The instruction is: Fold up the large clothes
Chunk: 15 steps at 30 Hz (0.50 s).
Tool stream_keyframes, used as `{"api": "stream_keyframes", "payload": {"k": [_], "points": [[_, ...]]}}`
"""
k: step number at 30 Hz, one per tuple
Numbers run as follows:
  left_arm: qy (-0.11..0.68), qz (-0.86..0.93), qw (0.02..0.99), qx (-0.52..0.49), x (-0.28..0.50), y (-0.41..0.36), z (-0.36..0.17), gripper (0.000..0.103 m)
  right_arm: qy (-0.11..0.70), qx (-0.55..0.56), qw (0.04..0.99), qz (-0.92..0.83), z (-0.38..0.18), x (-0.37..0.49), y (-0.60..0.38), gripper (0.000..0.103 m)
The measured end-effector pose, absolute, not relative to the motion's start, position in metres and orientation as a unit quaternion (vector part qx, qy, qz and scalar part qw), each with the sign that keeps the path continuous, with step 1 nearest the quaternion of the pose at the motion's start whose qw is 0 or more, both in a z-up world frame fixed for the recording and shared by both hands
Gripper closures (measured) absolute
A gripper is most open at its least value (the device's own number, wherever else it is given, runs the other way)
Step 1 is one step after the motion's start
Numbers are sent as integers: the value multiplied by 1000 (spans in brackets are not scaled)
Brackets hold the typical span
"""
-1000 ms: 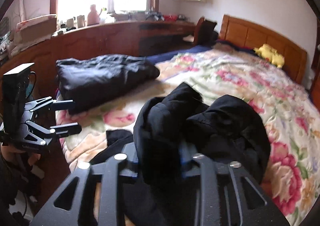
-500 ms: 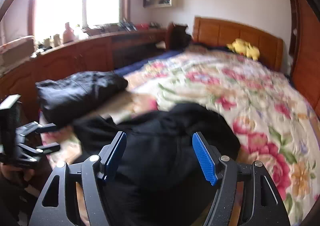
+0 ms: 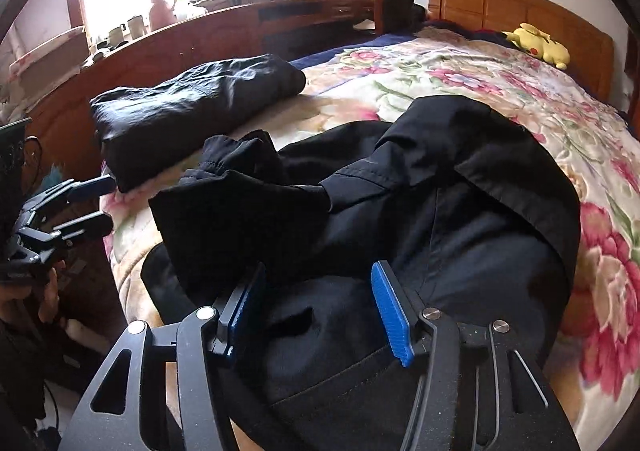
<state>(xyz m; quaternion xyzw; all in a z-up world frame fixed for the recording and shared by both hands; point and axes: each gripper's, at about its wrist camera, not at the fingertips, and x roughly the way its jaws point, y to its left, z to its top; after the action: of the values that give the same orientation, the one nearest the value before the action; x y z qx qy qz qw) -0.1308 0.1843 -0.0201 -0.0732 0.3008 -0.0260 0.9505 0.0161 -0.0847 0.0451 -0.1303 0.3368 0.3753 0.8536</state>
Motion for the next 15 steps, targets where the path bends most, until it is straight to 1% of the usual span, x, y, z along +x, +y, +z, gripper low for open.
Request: {"api": "stream_keyframes", "payload": {"k": [5,6,7,9,11,15], "points": [[300,-44,951,-61,-126,166,-19,20,308,-131,867,369,65,4,-106,45],[301,-48,951,-57,-124,162,-19,20,294,-137,875,360,71,3,-110,41],[301,-51,951,-55,-123,159,-19,19,281,-142,883,349,77,-1,-116,39],[301,-57,951,-51,-119,151,-18,20,267,-142,897,323,86,8,-129,32],[301,-62,951,-48,-115,145,-18,20,267,-137,906,298,89,22,-141,30],[303,-73,949,-41,-107,133,-21,20,280,-140,918,245,78,59,-156,29]]}}
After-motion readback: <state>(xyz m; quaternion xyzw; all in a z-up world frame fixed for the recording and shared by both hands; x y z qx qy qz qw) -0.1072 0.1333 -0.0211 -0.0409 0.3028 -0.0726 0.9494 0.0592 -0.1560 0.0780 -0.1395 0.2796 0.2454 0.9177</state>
